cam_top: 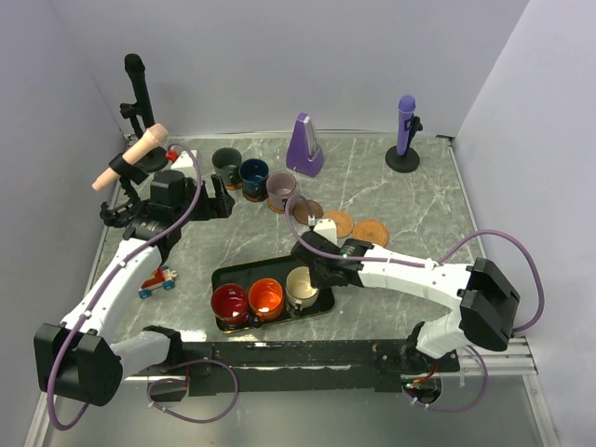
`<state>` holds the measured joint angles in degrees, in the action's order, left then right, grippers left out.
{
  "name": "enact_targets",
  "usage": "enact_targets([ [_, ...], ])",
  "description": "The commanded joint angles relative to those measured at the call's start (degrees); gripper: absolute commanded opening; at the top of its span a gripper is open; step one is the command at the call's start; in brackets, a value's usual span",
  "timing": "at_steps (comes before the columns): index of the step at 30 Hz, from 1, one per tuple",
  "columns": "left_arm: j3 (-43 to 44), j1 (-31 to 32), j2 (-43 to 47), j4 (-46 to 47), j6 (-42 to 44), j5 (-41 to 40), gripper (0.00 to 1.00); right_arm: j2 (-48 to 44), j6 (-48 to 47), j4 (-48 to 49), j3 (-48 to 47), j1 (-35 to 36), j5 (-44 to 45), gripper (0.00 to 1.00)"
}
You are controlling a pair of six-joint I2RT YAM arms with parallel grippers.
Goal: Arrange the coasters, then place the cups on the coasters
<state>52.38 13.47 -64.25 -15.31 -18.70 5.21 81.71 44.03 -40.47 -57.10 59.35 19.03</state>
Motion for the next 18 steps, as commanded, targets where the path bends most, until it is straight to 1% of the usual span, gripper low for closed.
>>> enact_targets([
  [1,0.4,0.1,1.6,1.7,0.6,0.0,0.97,-0.7,-1.3,3.9,0.8,-1.6,-0.9,0.01],
  [2,0.1,0.0,2.1,2.4,0.6,-0.3,0.97,-0.8,-2.0,4.0,0.6,-1.9,-0.9,0.0],
  [5,0.4,0.1,2.7,5.9,-0.5,-1.5,0.97,-1.3,-4.1,3.8,-0.8,-2.2,-0.1,0.0],
  [10,10.6,0.1,-0.8,6.2,-2.2,-0.7,0.97,-4.2,-9.2,3.1,-3.7,-4.2,0.8,0.0],
  [12,14.7,0.1,-2.5,6.5,-1.4,-0.6,0.97,-7.1,-16.7,6.9,-3.1,-5.6,-2.2,0.0],
  [14,17.0,0.1,-4.1,7.9,0.7,-1.7,0.97,-10.9,-21.8,9.3,-2.4,-7.9,-4.2,0.0],
  [16,17.6,0.0,-5.3,8.9,2.5,-3.3,0.97,-12.7,-26.0,10.8,-2.4,-12.7,-8.5,0.0],
  [18,15.5,-0.5,-5.5,10.6,4.2,-2.8,0.97,-13.2,-29.8,12.0,-3.4,-18.1,-14.5,0.0],
])
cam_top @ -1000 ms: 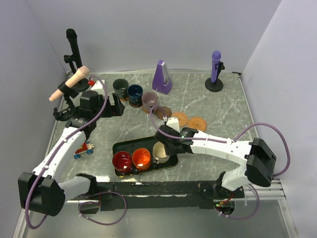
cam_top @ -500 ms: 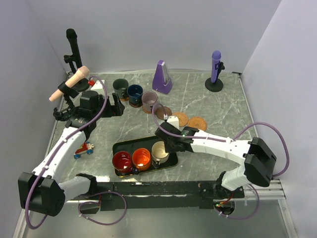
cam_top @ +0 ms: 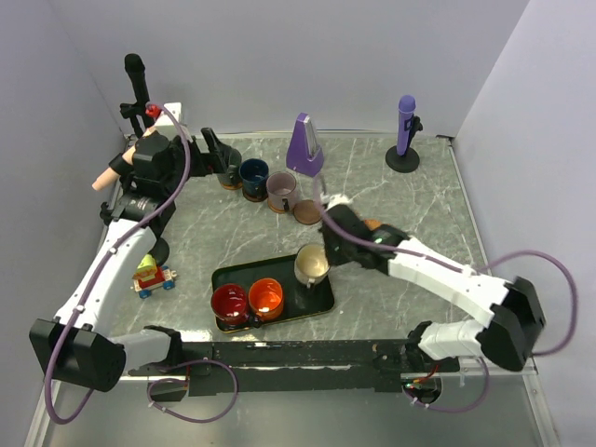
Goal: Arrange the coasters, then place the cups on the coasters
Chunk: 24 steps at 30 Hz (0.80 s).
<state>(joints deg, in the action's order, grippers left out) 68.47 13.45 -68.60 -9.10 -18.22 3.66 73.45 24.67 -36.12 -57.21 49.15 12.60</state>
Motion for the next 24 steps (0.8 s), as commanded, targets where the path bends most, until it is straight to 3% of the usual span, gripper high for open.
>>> enact_targets([
  [1,-1.6,-0.9,-0.8,4.4,3.4,-0.1,0.97,-4.6,-12.8,8.1,-4.1,-10.1,-9.4,0.0],
  [5,-7.3,-1.1,2.5,7.5,3.5,1.4,0.97,0.9,-19.6,9.0,-9.0,-16.2,-11.1,0.0],
  [9,-6.5,-1.1,1.8,6.8,4.4,1.3,0.97,9.9,-23.3,8.6,-15.9,-18.6,-11.1,0.0],
  [14,-6.3,-1.3,0.7,6.4,5.5,-0.5,0.96,17.4,-22.6,13.7,-19.1,-22.4,-18.0,0.0],
  [24,-6.2,-3.4,0.4,7.1,3.7,2.7,0.97,29.0,-26.1,14.0,-28.3,-24.5,-19.5,0.0],
])
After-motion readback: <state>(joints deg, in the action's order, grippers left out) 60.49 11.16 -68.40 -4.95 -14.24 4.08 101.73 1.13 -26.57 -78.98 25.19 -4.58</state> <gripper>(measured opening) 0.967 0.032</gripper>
